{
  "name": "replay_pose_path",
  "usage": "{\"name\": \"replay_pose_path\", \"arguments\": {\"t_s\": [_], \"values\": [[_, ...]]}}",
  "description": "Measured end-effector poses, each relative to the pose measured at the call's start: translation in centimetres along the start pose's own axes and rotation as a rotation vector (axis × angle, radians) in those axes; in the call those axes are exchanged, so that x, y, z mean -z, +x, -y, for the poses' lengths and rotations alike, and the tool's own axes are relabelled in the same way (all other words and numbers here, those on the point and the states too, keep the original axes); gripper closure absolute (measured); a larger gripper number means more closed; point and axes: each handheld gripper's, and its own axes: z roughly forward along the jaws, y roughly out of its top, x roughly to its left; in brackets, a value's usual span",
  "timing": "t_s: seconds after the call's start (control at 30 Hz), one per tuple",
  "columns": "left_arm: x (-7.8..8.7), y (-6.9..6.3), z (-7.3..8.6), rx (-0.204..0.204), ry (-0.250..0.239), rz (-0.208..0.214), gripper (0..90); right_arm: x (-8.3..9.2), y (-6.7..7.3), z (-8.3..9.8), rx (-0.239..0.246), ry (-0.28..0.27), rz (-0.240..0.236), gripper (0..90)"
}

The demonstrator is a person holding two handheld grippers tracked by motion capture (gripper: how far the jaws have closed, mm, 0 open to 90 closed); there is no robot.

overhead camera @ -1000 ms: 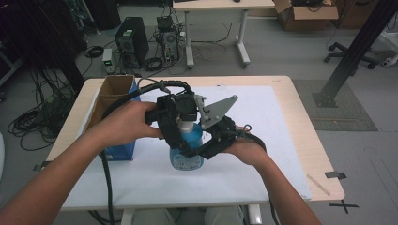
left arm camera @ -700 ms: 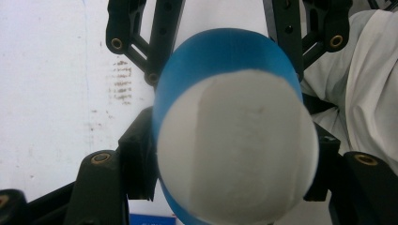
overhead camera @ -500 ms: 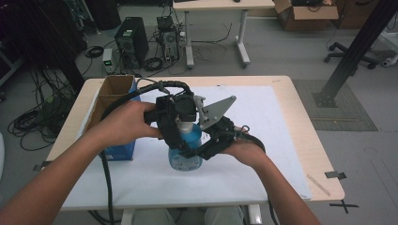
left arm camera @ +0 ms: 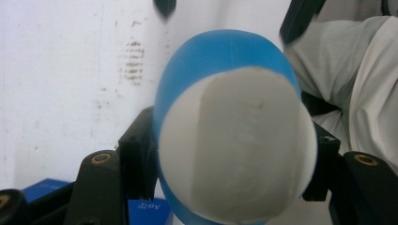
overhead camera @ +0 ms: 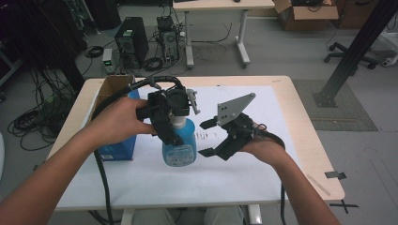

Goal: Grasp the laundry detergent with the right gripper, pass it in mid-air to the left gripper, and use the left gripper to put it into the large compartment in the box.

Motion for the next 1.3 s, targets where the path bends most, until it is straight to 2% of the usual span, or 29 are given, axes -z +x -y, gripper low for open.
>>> {"name": "replay_pose_path", "arguments": {"t_s": [0.1,0.23,0.57,0.63,0.77,0.97,1.17,1.3], "values": [[0.2,0.1,0.2,0.016,0.004,-0.011,37.8,1.1,-0.2,0.6,-0.02,0.046,0.04,16.2],[0.6,0.3,0.4,0.042,0.012,-0.021,37.8,2.3,-0.4,1.4,-0.052,0.083,0.066,14.8],[1.8,0.7,0.7,0.134,0.031,-0.061,37.8,4.6,-0.1,2.4,-0.076,0.276,0.134,9.8],[2.1,0.9,0.9,0.154,0.04,-0.069,37.8,5.1,-0.2,2.8,-0.086,0.33,0.152,8.8],[2.7,1.1,1.1,0.192,0.053,-0.085,37.8,6.2,-0.2,3.5,-0.106,0.387,0.171,8.8],[3.4,1.7,1.7,0.238,0.066,-0.09,37.8,7.5,0.0,4.1,-0.119,0.445,0.172,8.8],[3.9,2.2,2.2,0.292,0.074,-0.103,37.8,8.1,-0.2,4.4,-0.136,0.509,0.153,9.2],[4.5,2.6,2.4,0.351,0.076,-0.122,37.8,8.4,-0.5,4.8,-0.143,0.548,0.15,9.0]]}}
